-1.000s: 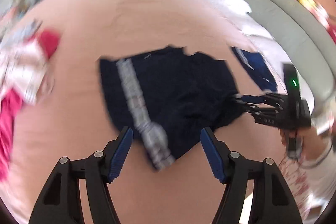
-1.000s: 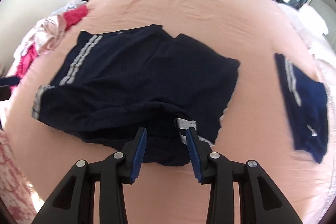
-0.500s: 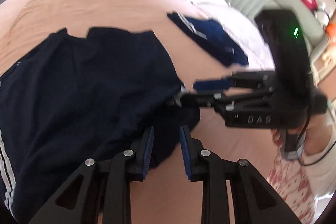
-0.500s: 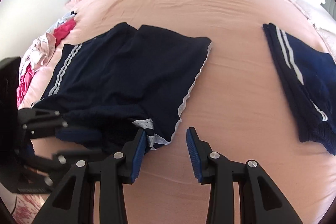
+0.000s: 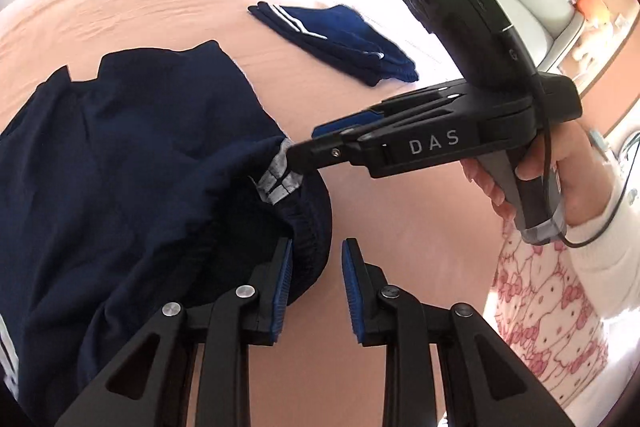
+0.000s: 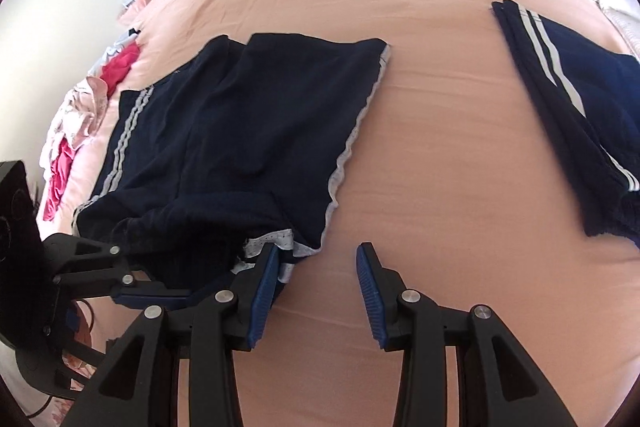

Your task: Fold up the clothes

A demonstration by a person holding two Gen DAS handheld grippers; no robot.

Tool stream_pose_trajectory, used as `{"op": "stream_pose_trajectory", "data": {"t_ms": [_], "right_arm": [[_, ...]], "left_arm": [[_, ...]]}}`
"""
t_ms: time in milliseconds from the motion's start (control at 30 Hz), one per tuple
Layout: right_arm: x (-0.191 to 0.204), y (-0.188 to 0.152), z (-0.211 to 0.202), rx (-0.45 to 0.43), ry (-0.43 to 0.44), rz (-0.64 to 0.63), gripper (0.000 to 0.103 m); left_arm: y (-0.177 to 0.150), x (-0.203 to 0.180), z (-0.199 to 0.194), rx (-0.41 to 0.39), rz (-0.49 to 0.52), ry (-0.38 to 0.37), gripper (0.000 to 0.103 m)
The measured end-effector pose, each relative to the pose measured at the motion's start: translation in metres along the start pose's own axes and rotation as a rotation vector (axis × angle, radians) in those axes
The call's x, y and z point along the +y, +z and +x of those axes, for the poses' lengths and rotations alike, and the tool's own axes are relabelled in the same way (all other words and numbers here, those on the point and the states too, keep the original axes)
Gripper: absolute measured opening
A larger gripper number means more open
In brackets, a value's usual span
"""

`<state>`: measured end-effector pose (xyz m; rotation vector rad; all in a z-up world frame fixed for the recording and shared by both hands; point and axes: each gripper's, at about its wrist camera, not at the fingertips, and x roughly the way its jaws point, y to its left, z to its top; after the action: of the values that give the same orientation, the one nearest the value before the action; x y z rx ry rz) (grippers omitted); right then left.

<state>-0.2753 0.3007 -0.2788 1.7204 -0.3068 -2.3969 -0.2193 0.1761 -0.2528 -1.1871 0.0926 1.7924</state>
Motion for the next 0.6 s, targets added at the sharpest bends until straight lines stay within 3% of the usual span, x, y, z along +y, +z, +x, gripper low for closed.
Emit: {"op": "stream_pose_trajectory", "data": {"t_ms": [133,200,367,500,600], "right_arm": [[0.022,-0.010,-0.031,-0.009,0.018,-0.128,0.047],[0.037,-0.012,-0.028,-0.026,0.032,-0.186,0.064],[0.026,-0.023,0.000,0.048,0.003,-0.180,0.062],[0.020,-0.051,-0.031,0.022,-0.169,-0.245,0.062],[0.007,-0.065,-0.035,0.013,-0.178,-0.173,0.062]], "left_arm": [[-0.010,-0.006,0.000,-0.054,0.000,-0.005,0.022],[-0.011,-0.010,0.009,-0.059,0.045,0.025,0.022],[-0.020,-0.014,0.007,-0.023,0.074,0.058,0.023],[-0.020,-0.003,-0.005,-0.051,0.032,0.081,0.023],[-0.015,0.000,-0.004,-0.065,0.020,0.085,0.023]]}}
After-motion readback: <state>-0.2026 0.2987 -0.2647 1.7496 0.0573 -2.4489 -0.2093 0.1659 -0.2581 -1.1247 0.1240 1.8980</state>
